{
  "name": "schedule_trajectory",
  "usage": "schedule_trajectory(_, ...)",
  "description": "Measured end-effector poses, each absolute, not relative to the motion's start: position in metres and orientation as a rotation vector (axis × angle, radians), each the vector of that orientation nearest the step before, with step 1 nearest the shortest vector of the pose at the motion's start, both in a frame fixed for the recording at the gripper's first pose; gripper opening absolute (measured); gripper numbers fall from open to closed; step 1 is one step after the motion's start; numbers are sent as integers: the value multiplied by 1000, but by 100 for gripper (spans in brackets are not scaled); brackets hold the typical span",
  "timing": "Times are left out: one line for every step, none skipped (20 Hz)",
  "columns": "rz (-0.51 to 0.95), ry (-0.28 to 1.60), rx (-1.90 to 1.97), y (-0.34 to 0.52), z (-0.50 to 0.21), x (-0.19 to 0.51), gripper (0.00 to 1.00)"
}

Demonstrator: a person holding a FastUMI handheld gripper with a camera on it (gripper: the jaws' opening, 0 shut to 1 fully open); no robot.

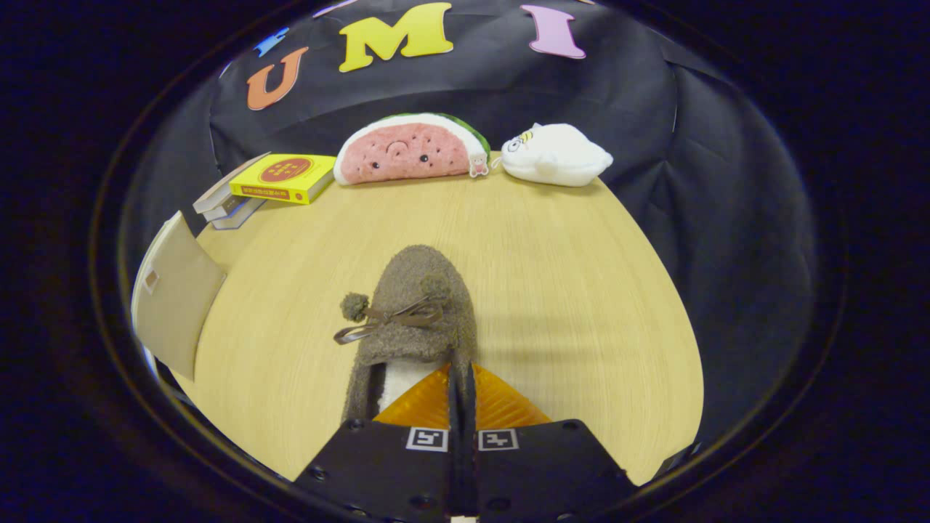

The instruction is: Open the storage box then place both shoes into the box .Put the left shoe in first, then the right shoe, with the right side of both shoes facing outward in a uniform manner.

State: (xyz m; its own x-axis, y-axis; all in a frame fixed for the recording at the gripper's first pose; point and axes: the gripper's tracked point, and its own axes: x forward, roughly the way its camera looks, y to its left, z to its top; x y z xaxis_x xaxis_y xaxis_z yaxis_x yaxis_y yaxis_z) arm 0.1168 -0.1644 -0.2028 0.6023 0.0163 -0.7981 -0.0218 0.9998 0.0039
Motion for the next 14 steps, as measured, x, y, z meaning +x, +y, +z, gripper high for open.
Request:
schedule_trajectory(16, 925, 13, -163, -203, 115, 1)
schedule_trajectory(7, 917, 52, -161, -198, 114, 1)
schedule_trajectory(10, 909, 90, -157, -194, 111, 0)
schedule_trajectory(11, 906, 110, -153, -191, 105, 0)
schedule_trajectory(13, 902, 126, -149, -188, 102, 0)
schedule_trajectory(13, 898, 144, -143, -185, 101, 1)
schedule_trajectory(15, 896, 155, -138, -181, 99, 0)
schedule_trajectory(14, 888, 172, -132, -177, 98, 0)
schedule_trajectory(18, 884, 190, -126, -171, 96, 0)
schedule_trajectory(21, 882, 214, -118, -166, 93, 0)
schedule_trajectory(29, 882, 235, -109, -159, 90, 0)
schedule_trajectory(36, 881, 247, -98, -152, 86, 0)
schedule_trajectory(46, 874, 253, -86, -143, 84, 0)
schedule_trajectory(59, 868, 258, -72, -133, 81, 0)
